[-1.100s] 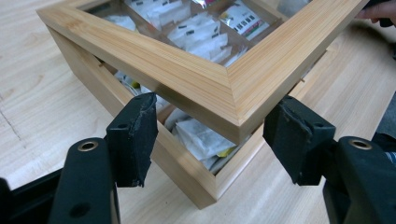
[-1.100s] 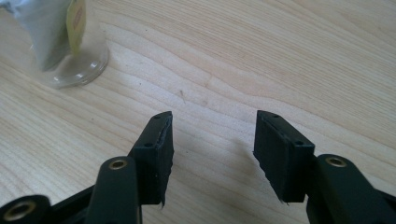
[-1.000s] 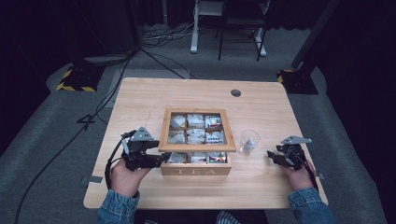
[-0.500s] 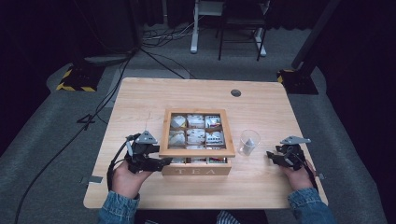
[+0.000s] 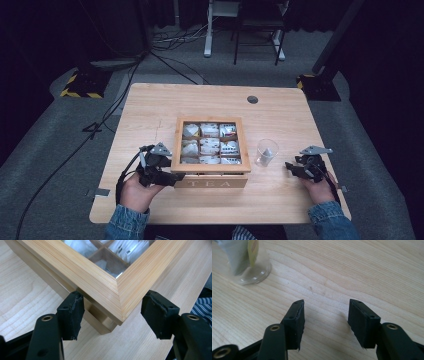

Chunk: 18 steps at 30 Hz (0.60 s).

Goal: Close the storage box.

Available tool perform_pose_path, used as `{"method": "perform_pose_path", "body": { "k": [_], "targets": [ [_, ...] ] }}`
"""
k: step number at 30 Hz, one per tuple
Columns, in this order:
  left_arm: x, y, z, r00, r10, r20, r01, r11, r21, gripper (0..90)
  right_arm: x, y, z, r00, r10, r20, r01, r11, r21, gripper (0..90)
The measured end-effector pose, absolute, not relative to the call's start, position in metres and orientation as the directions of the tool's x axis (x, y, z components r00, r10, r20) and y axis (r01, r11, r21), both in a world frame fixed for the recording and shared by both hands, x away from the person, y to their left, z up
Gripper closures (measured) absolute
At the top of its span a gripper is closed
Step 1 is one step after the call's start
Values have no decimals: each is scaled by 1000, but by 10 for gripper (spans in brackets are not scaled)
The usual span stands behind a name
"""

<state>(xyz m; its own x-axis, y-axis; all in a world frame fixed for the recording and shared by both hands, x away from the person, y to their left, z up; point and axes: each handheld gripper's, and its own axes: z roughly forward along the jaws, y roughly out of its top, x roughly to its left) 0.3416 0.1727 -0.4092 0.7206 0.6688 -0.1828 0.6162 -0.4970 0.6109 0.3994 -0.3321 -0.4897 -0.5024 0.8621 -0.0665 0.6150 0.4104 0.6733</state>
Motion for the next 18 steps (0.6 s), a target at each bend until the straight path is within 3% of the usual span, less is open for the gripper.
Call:
{"method": "perform_pose_path", "body": {
  "k": [18],
  "targets": [
    [344,167,-416,726,670,-159,628,-550,550,349,399,-332,-490,-502,862,-64,616,409,674,473]
  ]
}}
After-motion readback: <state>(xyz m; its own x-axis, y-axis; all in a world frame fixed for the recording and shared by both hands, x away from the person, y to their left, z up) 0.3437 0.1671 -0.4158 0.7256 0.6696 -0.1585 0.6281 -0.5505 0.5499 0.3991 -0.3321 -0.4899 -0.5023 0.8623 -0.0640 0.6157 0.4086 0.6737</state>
